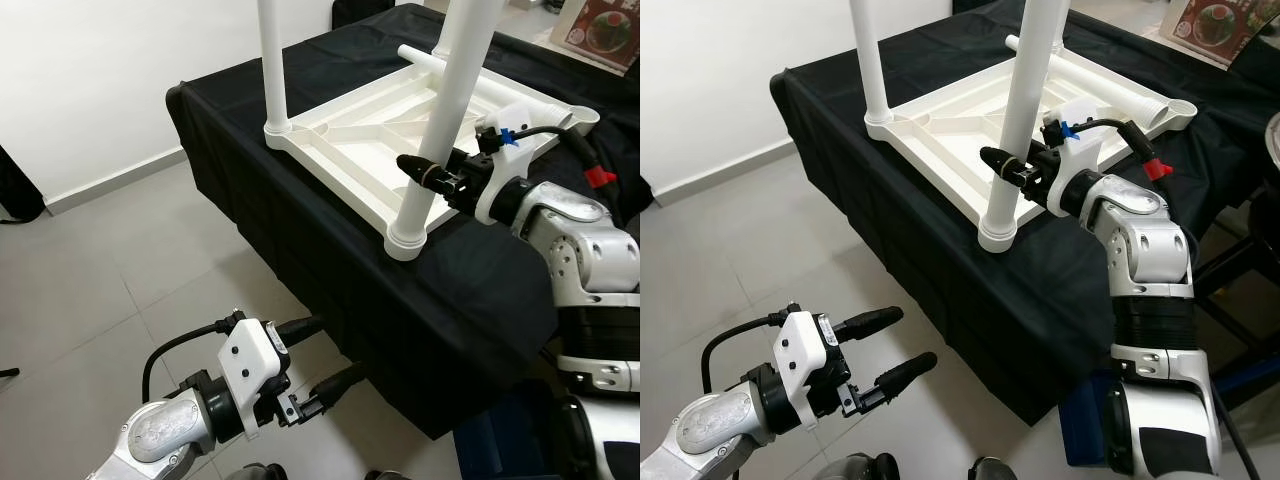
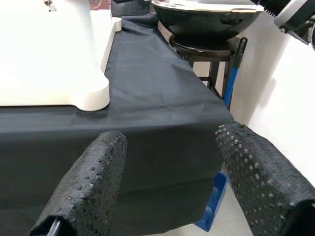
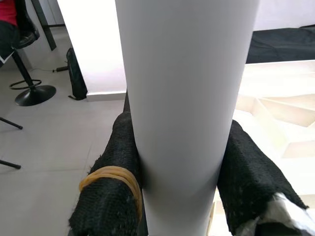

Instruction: Building children table

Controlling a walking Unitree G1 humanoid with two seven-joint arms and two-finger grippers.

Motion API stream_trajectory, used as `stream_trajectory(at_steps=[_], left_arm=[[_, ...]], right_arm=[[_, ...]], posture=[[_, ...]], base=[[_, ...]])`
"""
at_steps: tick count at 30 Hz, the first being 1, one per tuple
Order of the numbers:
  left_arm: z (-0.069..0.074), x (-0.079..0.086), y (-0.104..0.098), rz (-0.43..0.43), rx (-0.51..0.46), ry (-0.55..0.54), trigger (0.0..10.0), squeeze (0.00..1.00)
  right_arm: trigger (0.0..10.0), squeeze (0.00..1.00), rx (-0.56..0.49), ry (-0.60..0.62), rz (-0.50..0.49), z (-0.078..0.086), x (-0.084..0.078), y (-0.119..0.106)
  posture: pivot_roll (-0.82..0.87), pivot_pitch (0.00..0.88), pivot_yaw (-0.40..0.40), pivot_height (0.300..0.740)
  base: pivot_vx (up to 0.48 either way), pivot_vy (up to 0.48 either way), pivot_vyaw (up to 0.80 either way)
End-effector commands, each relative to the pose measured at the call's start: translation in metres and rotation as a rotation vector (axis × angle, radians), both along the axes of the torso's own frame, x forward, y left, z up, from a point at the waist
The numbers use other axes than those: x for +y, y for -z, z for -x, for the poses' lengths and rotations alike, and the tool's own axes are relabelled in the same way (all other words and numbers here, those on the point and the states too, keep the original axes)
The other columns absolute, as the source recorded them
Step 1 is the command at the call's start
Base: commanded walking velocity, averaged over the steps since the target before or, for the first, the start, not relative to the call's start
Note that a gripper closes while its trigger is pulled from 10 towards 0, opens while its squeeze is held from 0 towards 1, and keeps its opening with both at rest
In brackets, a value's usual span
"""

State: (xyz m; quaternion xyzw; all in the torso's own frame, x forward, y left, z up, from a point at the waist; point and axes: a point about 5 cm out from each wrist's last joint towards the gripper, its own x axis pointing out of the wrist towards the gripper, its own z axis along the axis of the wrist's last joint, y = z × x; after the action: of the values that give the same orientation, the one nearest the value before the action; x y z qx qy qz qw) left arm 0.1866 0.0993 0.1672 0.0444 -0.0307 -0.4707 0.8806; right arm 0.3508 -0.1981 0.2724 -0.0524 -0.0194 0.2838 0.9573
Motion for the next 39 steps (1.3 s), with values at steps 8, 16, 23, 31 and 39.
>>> stream_trajectory(at_steps=[8, 16, 23, 31, 39], left_arm=[[0.000, 0.000, 0.004, -0.008, 0.012, -0.003, 10.0, 0.00], [0.001, -0.002, 0.004, -0.003, 0.015, 0.002, 10.0, 0.00], [0.000, -0.002, 0.004, -0.004, 0.016, 0.006, 10.0, 0.00], [0.000, -0.003, 0.004, -0.001, 0.014, 0.009, 10.0, 0.00], [0.001, -0.003, 0.005, -0.002, 0.015, 0.007, 10.0, 0.00]], right_arm=[[0.0, 0.00, -0.022, 0.258, 0.187, -0.003, 0.006, 0.018], [0.0, 0.00, 0.018, 0.676, 0.078, 0.012, 0.023, 0.044], [5.3, 0.00, 0.046, 0.664, 0.036, 0.010, 0.028, 0.042], [10.0, 1.00, 0.034, 0.562, 0.035, 0.008, 0.030, 0.035], [10.0, 1.00, -0.021, 0.336, 0.139, 0.002, 0.021, 0.019]], posture=[[-0.01, 0.152, -0.018, 0.740], [-0.01, 0.150, -0.014, 0.740], [-0.02, 0.151, -0.012, 0.740], [-0.02, 0.151, -0.015, 0.740], [-0.02, 0.154, -0.015, 0.740]], base=[[0.000, 0.000, 0.00], [0.000, 0.000, 0.00], [0.000, 0.000, 0.00], [0.000, 0.000, 0.00], [0.000, 0.000, 0.00]])
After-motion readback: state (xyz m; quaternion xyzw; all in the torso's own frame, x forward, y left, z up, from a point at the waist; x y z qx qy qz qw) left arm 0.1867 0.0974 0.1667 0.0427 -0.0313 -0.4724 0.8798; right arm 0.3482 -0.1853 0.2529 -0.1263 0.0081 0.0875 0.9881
